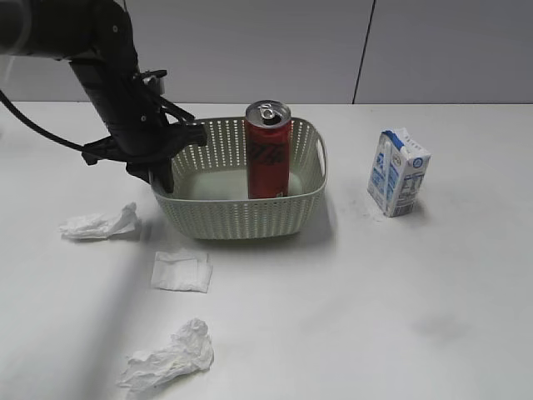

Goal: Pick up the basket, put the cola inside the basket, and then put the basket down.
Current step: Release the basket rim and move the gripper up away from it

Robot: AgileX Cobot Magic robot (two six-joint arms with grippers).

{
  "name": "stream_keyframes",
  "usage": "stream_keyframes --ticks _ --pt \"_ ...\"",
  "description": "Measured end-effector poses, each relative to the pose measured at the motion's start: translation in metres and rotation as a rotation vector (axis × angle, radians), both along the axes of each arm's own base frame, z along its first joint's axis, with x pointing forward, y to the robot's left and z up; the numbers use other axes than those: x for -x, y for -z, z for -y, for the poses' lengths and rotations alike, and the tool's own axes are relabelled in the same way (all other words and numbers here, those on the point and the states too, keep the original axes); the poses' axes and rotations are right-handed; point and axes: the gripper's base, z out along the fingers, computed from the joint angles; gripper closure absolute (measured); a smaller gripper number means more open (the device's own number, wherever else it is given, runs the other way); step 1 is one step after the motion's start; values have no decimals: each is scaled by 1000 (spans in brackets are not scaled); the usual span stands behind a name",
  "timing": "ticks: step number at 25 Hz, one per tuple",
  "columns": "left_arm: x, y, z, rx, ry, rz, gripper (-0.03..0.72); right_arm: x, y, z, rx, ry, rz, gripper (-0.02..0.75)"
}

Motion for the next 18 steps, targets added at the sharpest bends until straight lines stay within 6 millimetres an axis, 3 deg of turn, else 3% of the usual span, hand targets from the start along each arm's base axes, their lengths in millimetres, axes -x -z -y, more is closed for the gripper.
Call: stream_keyframes --ticks 5,9,12,16,18 --pt "0 0 0 2 0 0 635 13 -5 2 -6 -4 79 155" --pt "0 -1 1 14 -7 -1 543 24 2 3 4 -15 76 155" --pt "0 -1 2 21 -11 2 400 31 2 4 1 -17 114 155" --pt "0 -4 2 21 -6 -7 128 41 1 6 -6 -17 175 155" --pt "-1 -9 1 9 6 -19 42 45 0 6 -11 -17 208 155"
